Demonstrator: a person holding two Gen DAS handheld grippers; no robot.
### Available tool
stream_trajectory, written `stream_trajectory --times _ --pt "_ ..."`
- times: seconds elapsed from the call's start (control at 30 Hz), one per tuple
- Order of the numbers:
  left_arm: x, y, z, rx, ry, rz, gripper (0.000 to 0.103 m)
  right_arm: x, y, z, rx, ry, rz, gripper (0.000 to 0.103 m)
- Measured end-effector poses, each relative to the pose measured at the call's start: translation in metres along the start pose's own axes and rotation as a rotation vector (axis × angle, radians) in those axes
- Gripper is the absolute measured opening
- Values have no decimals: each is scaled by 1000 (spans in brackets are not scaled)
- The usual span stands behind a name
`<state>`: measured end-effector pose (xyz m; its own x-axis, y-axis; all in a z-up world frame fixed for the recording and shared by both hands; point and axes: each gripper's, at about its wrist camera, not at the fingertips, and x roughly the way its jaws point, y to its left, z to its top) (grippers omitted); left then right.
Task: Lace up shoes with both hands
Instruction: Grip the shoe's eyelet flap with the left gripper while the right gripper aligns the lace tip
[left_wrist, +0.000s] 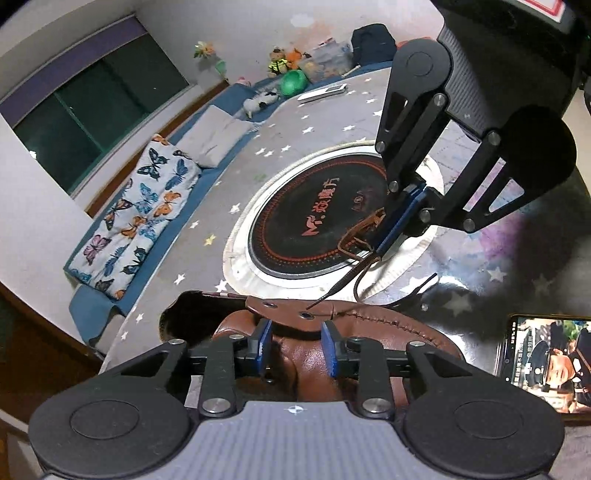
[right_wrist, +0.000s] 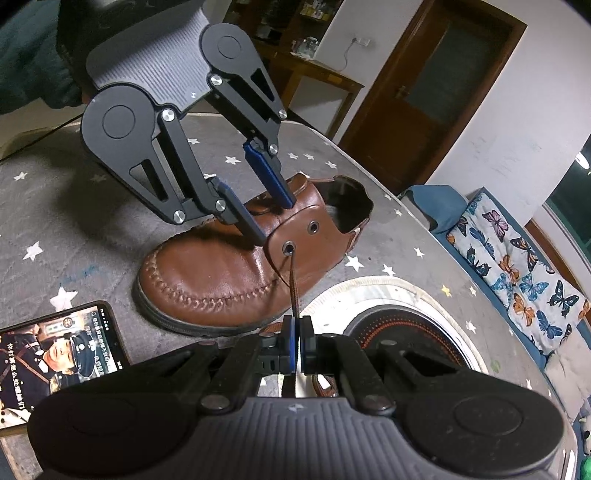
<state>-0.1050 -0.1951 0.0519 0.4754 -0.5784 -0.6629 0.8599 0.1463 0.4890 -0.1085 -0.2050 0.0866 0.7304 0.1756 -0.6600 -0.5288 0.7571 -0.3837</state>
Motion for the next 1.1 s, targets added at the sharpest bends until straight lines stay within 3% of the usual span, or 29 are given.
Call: stream_trajectory --times 0.6,0.73,0.9,1.1 --pt "4 5 9 85 83 -38 26 0 -1 2 -27 -7 17 2" --pt "4 9 11 71 100 -31 24 -1 -3 1 -25 -10 15 2" --pt "13 -2 15 131 124 -8 24 0 -2 1 -29 -12 14 2" --pt "13 2 12 129 104 -24 23 -2 -1 2 -38 -17 12 2"
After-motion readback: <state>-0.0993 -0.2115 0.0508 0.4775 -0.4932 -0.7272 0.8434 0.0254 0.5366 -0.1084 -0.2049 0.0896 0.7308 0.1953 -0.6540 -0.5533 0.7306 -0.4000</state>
